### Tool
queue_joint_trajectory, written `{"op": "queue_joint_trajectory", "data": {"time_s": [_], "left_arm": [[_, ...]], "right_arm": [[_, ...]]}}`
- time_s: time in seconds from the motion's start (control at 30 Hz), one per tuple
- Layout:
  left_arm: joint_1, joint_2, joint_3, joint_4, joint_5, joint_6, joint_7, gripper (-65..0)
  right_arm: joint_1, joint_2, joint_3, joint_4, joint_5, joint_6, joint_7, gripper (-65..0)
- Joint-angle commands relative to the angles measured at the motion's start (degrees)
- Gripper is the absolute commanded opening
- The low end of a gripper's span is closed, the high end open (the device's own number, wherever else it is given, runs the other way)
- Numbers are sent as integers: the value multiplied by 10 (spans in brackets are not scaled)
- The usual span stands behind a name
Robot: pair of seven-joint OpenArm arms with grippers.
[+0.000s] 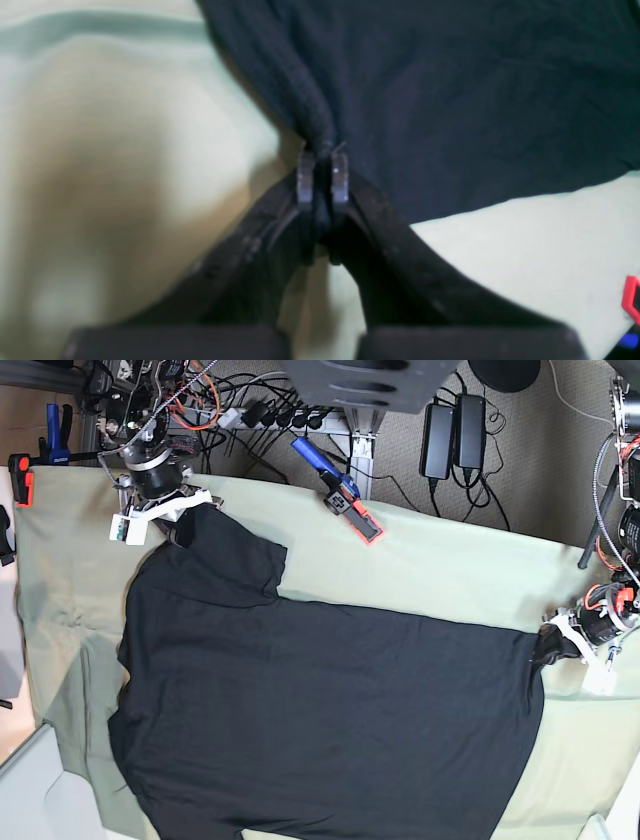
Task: Fold the T-shirt properly
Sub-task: 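Lift the shoulder with the right gripper and fold it toward the hem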
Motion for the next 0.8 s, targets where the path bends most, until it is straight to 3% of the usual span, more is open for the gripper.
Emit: {"op": "queue_joint_trajectory", "data": {"time_s": [0.0,0.17,0.37,0.63,0.77], "left_arm": [[-10,-19,-4,8,-21,-18,0,-650],[-10,-46,-4,8,-89,-18,48,-650],[-17,-53,-4,8,-143,-18,67,-650],[-69,-50,-4,7,-136,-18,66,-650],[-84,-40,-4,7,-103,-18,51,-650]], "right_arm": [[-4,2,7,17,-1,-10,-12,-650],[-22,15,40,70,33,16,-24,-650],[-25,43,63,97,63,16,-32,-650],[22,88,68,97,76,31,-37,-650],[59,93,66,93,76,33,-41,-650]]}}
